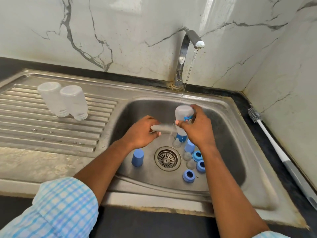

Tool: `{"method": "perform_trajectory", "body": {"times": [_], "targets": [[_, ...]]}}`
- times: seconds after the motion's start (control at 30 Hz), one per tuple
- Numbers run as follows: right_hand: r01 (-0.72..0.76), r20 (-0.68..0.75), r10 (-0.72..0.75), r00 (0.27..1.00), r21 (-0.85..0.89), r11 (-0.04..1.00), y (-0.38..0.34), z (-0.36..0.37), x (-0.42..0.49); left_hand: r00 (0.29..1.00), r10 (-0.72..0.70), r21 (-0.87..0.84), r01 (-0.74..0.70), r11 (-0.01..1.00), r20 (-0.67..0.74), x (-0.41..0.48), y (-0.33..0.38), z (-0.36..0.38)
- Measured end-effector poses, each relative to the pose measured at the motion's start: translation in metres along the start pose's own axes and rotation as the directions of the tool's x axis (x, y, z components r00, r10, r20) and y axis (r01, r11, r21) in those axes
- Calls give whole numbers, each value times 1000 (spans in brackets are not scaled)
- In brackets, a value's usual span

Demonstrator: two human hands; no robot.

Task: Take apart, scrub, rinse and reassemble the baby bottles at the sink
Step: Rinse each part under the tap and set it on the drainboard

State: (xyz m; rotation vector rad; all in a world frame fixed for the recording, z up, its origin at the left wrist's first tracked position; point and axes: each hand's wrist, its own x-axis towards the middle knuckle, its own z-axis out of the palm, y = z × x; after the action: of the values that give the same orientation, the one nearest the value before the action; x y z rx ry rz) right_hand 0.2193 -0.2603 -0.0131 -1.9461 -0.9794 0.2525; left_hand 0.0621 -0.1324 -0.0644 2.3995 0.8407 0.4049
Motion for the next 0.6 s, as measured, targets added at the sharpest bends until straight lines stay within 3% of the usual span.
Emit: {"method": "perform_trajectory", "body": {"times": [0.07,0.13,0.17,0.2,0.27,0.3,0.33,0.43,0.47,0.53,0.57,0.6], "targets": [[112,-202,-85,976,124,986,-16,-5,-1,997,16,20,-14,1000,-72,6,2,-2],[288,-414,-171,894,239,927,-25,-8,0,994,17,41,-13,999,-105,10,4,-3],[310,-453,-180,873,229,923,-19,-5,1,994,12,54,-7,999,-105,11,3,-3],[252,-423,-150,894,196,948,-10,-2,3,995,11,66,-4,998,-101,11,4,-2],[-63,-106,62,992,-13,998,9,5,7,995,21,72,-14,997,-102,10,5,-2],[-158,-13,158,987,-109,981,16,5,9,994,27,70,-20,997,-108,10,5,-1],[-173,-38,170,985,-139,975,15,3,12,994,27,67,-20,998,-110,10,6,-2],[105,-398,-80,914,40,994,3,-4,16,992,18,61,-10,998,-127,12,4,-2],[112,-400,-92,912,26,993,2,-2,15,992,16,63,-8,998,-128,11,3,-2],[-99,-139,82,987,-121,988,14,5,13,992,32,73,-23,997,-122,10,5,0],[-161,-76,151,986,-162,974,18,7,11,992,32,73,-24,997,-123,9,4,0],[-156,-128,135,983,-175,972,17,6,11,993,28,70,-20,997,-117,9,4,0]]}}
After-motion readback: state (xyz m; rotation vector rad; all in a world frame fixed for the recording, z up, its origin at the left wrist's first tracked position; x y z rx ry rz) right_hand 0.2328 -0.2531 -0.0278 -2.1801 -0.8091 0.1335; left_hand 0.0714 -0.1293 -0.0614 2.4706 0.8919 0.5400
